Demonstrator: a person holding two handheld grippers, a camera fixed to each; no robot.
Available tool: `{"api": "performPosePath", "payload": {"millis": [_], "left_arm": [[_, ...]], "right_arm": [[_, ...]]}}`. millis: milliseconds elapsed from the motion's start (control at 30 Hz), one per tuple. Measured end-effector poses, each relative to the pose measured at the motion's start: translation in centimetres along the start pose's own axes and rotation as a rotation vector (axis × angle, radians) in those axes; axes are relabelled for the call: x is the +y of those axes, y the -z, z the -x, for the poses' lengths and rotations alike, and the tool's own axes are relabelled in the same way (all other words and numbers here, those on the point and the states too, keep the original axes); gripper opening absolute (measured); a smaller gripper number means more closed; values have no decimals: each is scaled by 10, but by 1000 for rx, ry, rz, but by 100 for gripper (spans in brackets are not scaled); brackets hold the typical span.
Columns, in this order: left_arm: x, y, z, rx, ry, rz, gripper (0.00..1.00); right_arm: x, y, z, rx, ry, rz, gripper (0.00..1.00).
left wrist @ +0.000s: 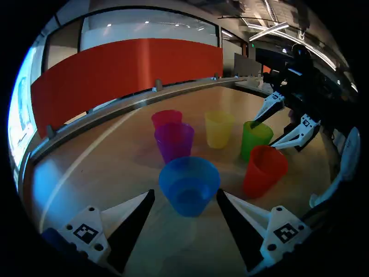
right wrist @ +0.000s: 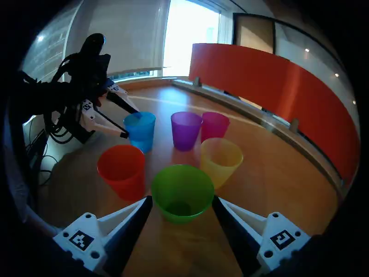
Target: Pour water
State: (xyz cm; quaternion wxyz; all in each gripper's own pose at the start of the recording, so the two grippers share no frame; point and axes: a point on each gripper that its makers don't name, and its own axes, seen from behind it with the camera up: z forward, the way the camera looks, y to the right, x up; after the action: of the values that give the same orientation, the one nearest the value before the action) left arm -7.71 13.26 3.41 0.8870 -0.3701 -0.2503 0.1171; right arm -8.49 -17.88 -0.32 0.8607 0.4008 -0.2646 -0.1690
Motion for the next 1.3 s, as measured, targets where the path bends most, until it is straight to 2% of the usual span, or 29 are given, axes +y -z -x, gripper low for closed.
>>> {"api": "performPosePath", "payload": {"millis": [667, 933, 1067, 1200, 1300], "left_arm": [[6, -17, -9, 8, 31, 40, 100], [7, -20, -10, 8, 41, 42, 100], [8, -21, -10, 8, 52, 48, 97], [7, -22, -10, 6, 67, 49, 87], [8, -23, -10, 6, 71, 54, 87]], "right_arm": [[2, -15, -5, 11, -16, -10, 100], [2, -17, -4, 15, -18, -12, 92], [2, -16, -4, 18, -21, -11, 92], [2, -16, -3, 19, -24, -11, 92], [2, -16, -3, 20, -26, -10, 91]]}}
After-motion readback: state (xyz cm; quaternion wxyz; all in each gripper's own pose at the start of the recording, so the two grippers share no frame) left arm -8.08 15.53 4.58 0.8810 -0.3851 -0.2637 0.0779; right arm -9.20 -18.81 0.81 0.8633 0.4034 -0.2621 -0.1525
